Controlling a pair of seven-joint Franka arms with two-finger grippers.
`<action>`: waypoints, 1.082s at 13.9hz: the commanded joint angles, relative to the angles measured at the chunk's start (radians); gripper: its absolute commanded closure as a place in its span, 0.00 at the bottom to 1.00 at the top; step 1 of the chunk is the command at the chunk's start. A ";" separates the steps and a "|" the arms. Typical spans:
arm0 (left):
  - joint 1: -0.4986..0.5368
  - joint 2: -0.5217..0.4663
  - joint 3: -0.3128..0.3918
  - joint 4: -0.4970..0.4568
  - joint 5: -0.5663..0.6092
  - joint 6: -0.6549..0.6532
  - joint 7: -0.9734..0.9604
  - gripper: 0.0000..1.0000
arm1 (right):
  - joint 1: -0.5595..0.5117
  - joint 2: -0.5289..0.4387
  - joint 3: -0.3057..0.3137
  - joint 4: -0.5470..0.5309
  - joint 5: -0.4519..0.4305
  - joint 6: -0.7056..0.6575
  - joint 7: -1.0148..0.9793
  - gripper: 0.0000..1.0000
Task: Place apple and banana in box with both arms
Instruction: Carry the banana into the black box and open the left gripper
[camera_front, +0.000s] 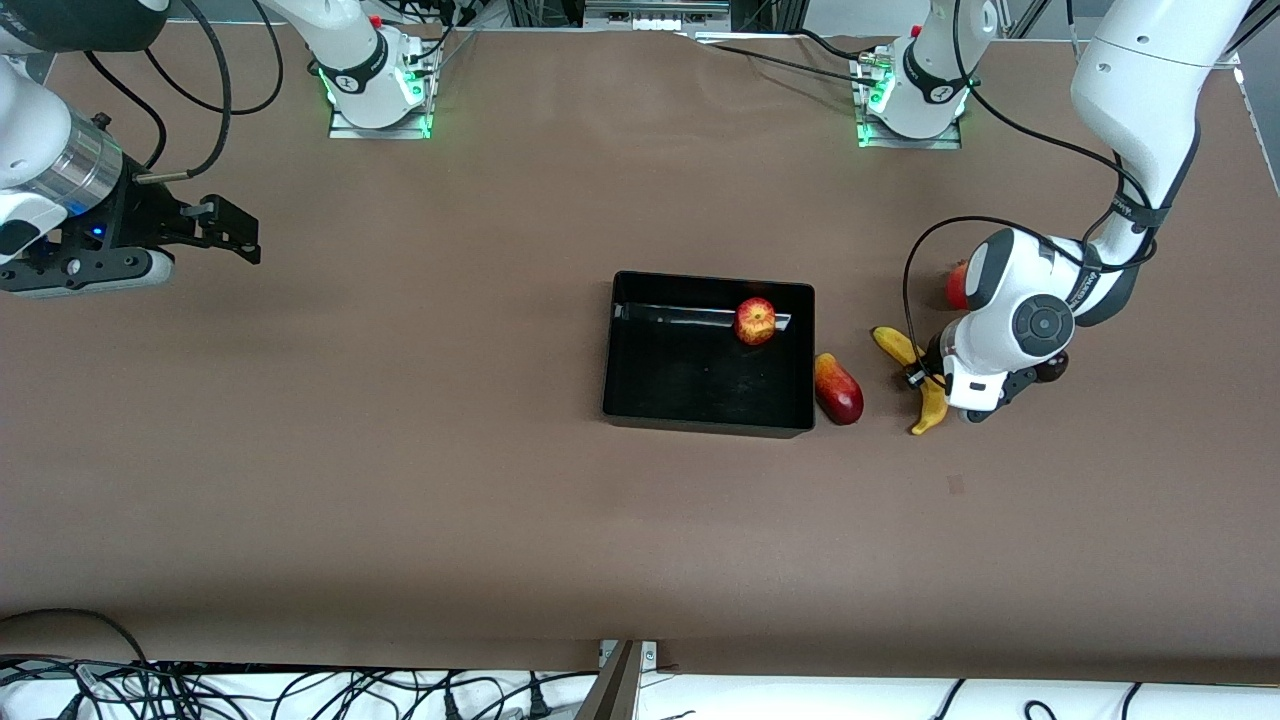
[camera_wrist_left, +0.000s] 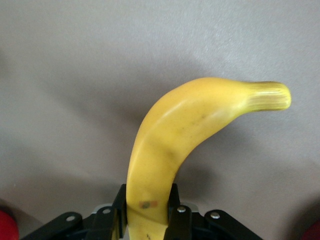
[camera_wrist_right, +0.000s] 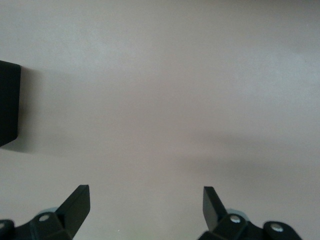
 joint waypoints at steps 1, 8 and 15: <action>0.001 -0.067 -0.019 0.059 0.028 -0.089 -0.016 0.97 | -0.003 0.000 0.005 0.011 -0.012 -0.023 -0.012 0.00; -0.166 -0.036 -0.199 0.473 0.016 -0.501 -0.339 0.95 | -0.118 -0.005 0.131 0.011 -0.015 -0.016 -0.014 0.00; -0.470 0.152 -0.194 0.573 0.068 -0.427 -0.196 0.96 | -0.153 -0.003 0.169 0.014 -0.017 -0.008 -0.012 0.00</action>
